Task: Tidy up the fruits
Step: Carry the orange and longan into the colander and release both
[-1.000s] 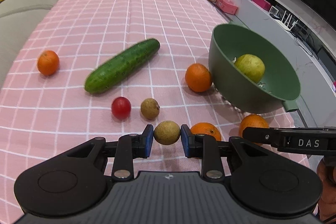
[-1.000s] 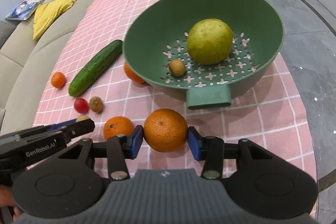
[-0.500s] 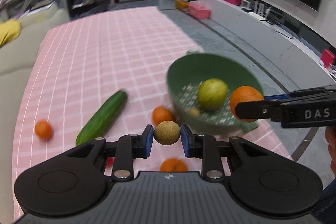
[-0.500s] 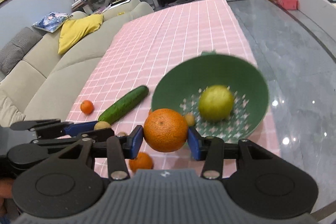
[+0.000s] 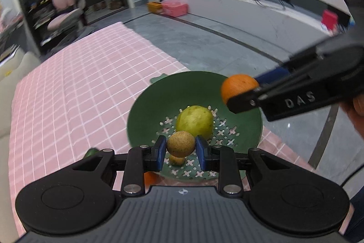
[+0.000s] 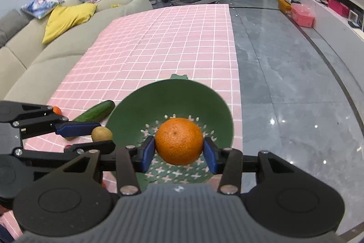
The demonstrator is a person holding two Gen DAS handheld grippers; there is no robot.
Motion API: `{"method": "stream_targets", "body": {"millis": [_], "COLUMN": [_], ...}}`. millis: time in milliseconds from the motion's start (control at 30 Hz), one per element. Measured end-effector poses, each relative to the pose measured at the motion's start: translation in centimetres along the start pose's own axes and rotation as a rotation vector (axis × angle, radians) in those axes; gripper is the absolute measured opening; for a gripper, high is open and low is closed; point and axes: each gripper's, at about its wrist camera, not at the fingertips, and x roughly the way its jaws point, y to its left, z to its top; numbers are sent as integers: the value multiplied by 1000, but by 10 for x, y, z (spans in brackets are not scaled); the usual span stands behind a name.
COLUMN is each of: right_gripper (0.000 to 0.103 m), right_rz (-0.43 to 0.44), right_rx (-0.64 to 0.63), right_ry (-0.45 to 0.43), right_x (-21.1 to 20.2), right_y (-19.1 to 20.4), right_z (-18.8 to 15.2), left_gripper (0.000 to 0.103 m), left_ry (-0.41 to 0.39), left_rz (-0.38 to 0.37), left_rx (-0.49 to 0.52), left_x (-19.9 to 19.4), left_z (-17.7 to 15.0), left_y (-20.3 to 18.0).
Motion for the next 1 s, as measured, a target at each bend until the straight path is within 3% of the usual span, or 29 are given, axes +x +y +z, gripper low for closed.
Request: {"method": "stream_targets", "body": {"millis": [367, 500, 733, 1000], "right_gripper": [43, 43, 44, 45], "right_rz": [27, 42, 82, 75], "right_rx": [-206, -272, -290, -321], "right_ry": [179, 234, 324, 337], "right_x": [47, 63, 93, 100], "right_y": [4, 11, 7, 8], "right_z": [0, -4, 0, 6], "left_gripper": [32, 32, 32, 35], "left_ry": [140, 231, 360, 398], "left_rz": [-57, -103, -159, -171], "left_rx": [219, 315, 356, 369], "left_x": [55, 77, 109, 126], "left_z": [5, 8, 12, 6], "left_y": [-4, 0, 7, 1]}}
